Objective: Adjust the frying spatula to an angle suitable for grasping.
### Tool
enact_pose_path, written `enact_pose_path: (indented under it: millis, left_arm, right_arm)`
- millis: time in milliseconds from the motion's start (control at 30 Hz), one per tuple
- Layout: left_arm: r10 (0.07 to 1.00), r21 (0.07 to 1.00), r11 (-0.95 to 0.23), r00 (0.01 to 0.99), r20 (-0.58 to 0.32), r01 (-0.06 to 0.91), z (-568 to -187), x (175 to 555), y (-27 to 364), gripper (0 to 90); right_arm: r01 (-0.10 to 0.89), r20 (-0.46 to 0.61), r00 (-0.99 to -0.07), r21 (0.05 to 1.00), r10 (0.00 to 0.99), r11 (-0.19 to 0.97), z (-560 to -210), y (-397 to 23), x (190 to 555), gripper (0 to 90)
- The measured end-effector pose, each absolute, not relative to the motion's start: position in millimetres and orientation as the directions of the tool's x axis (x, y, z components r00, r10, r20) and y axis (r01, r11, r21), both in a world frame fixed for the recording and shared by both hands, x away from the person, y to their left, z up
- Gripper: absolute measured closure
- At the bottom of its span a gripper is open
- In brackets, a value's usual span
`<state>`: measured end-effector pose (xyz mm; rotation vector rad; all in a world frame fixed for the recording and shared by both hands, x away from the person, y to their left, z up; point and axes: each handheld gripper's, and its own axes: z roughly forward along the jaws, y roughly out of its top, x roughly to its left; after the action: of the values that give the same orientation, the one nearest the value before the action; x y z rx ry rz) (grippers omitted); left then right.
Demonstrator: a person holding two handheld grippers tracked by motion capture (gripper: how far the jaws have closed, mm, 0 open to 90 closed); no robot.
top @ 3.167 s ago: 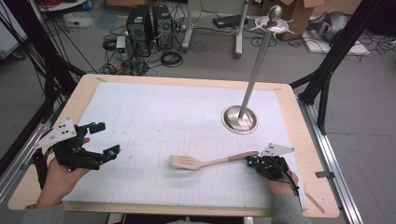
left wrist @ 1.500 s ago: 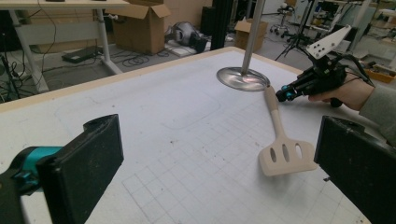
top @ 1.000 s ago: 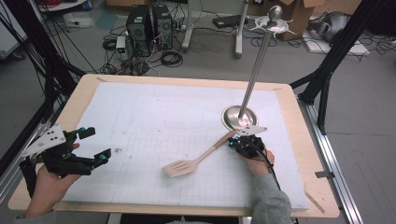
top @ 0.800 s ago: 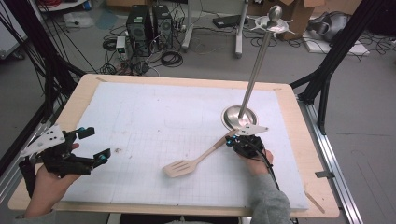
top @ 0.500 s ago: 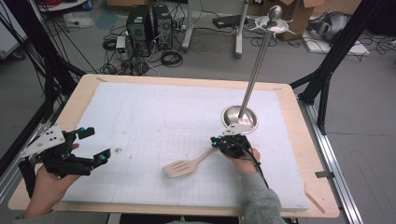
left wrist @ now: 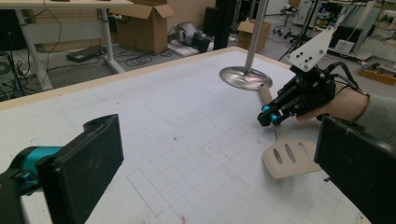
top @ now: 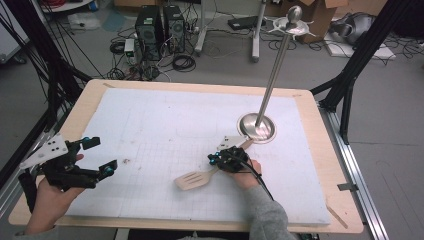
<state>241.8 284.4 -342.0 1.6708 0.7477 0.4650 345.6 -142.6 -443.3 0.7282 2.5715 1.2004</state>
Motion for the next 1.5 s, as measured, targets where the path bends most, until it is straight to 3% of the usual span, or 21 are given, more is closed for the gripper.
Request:
enact_pose_path:
  millis: [400, 967, 1500]
  left_arm:
    - [0.690, 0.967, -0.104, 0.717, -0.099, 0.234, -344, 245, 284, 1.8]
    - [0.693, 0.968, -0.100, 0.714, -0.100, 0.232, -344, 244, 286, 1.8]
    - [0.697, 0.970, -0.094, 0.710, -0.098, 0.226, -342, 241, 289, 1.8]
  right_arm:
    - [0.348, 0.030, -0.875, 0.733, 0.483, 0.585, -446, -140, 341, 90.0]
    - [0.386, 0.118, -0.879, 0.747, 0.462, 0.542, -448, -155, 336, 90.0]
    - [0.361, 0.094, -0.888, 0.749, 0.450, 0.555, -445, -161, 330, 90.0]
